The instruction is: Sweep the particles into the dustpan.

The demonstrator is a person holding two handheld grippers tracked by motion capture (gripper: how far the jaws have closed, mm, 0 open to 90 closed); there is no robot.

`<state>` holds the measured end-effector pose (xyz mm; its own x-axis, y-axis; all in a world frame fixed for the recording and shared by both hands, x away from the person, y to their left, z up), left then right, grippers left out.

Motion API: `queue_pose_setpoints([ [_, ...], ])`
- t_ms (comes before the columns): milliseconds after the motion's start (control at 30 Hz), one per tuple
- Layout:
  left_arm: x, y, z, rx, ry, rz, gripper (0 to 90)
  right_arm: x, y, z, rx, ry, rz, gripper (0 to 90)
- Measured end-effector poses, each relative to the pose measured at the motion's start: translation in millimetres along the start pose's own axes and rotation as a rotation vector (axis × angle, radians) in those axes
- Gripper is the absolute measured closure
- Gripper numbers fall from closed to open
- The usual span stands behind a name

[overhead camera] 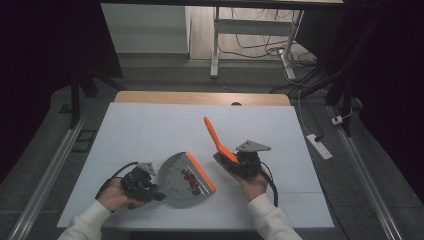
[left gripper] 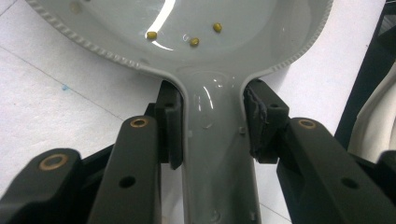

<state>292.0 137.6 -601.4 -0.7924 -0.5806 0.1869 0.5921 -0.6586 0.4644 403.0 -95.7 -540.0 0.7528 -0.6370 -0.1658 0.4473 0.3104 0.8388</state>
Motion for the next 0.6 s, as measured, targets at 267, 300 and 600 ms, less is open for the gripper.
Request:
queue_pose_setpoints([
  [267, 0.4, -0.8, -0.6, 0.023, 0.003, 0.005, 61.8, 10.6, -8.8, -2.6, -0.027, -0.007, -0.007, 70.8],
  [300, 0.4, -0.8, -0.6, 0.026, 0.003, 0.005, 61.8, 10.6, -8.9, -2.8, -0.026, -0.004, -0.005, 70.8],
  [600, 1.3, -0.6, -0.4, 0.057, 0.017, 0.017, 61.8, 11.5, -8.6, 3.4, -0.024, 0.016, 0.018, 70.8],
])
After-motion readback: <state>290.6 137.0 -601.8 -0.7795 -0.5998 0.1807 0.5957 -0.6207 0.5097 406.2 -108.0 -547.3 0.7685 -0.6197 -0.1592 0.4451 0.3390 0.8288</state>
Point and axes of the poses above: each handheld gripper's, and its own axes: z roughly backward along the jaws, y roughly out of its top, x roughly to its right, the point moved 10 cm from there along -z, roughly forward along the jaws, and after that the axes turned 7 degrees about y, right-handed, at the moved point
